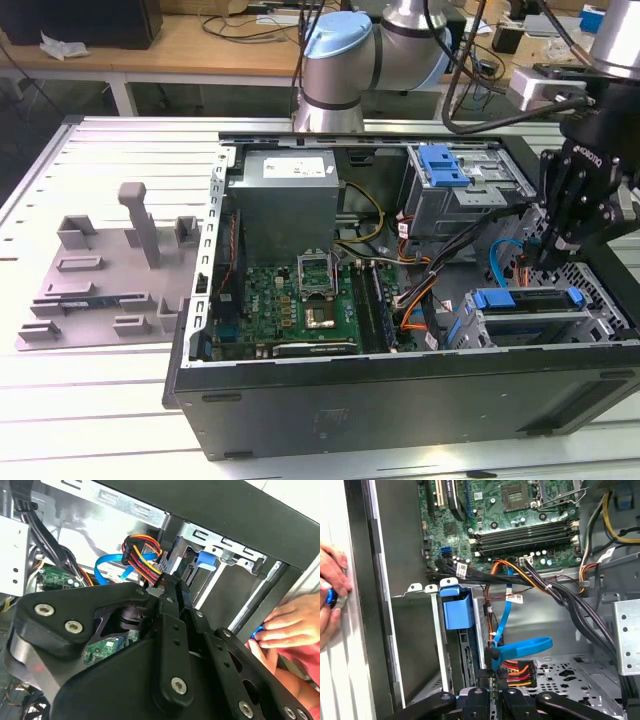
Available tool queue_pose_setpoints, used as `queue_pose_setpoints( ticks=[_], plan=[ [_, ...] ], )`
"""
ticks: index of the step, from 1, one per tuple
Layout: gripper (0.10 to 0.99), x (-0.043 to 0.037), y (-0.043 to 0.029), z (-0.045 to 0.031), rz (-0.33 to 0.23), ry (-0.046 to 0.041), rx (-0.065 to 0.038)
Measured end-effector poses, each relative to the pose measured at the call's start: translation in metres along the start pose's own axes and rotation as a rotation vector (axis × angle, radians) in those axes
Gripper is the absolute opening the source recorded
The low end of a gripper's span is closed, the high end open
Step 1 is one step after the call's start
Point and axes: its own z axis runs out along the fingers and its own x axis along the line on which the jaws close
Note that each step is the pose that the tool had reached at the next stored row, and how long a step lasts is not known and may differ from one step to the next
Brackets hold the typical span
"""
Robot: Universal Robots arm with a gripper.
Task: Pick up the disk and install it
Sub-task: 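Insert the first disk wire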
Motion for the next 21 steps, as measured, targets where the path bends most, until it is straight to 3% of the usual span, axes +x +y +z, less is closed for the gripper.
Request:
queue_pose_setpoints(
  ticks=[1,4,7,9,21],
  plan=[
    [0.165,0.0047,-0.0006,-0.0003,0.000,-0.0256,-0.003],
    [0.165,0.0106,-0.0013,-0.0008,0.000,-0.0654,-0.008],
    [0.165,0.0140,-0.0017,-0.0017,-0.002,-0.0932,-0.011],
    [0.165,0.0178,-0.0022,-0.0016,-0.003,-0.1062,-0.013],
    [0.165,0.0206,-0.0025,-0.0031,-0.029,-0.1088,-0.010]
  ],
)
